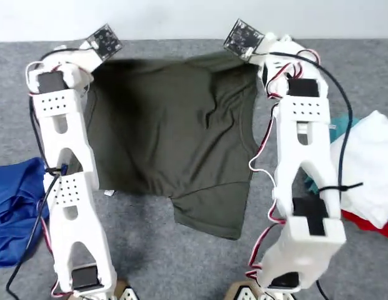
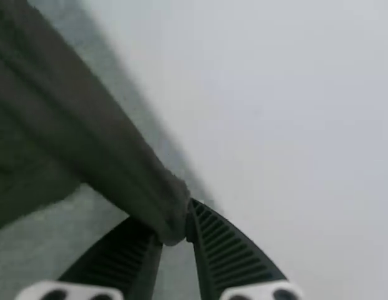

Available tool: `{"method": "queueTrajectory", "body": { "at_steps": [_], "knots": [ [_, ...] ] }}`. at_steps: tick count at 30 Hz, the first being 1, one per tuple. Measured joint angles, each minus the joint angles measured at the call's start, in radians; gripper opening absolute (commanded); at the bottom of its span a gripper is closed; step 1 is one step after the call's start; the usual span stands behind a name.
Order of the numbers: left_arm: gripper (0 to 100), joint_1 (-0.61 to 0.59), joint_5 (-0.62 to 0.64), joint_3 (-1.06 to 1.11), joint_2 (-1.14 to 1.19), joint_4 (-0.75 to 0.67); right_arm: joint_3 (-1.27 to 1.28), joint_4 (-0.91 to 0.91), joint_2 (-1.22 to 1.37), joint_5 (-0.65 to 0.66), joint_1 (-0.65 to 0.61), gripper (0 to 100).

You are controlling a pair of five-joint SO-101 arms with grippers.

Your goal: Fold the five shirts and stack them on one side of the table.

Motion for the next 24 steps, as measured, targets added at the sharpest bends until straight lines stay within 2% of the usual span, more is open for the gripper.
{"method": "queueTrajectory", "body": {
  "at_steps": [6,8,14,19,24],
  "knots": [
    [1,-0.029,-0.071,-0.002,0.000,0.301,0.000,0.365,-0.112,-0.049,-0.023,0.9],
    [1,-0.041,-0.071,-0.002,0.000,0.359,0.000,0.489,-0.150,-0.049,-0.035,0.9],
    [1,-0.089,-0.078,0.005,0.000,0.373,0.000,0.812,-0.219,-0.078,-0.080,0.9],
    [1,-0.121,-0.152,0.120,-0.002,0.373,0.000,1.014,-0.229,-0.123,-0.120,0.9],
    [1,-0.138,-0.226,0.344,-0.092,0.373,0.089,1.040,-0.265,-0.183,-0.137,0.9]
  ]
}}
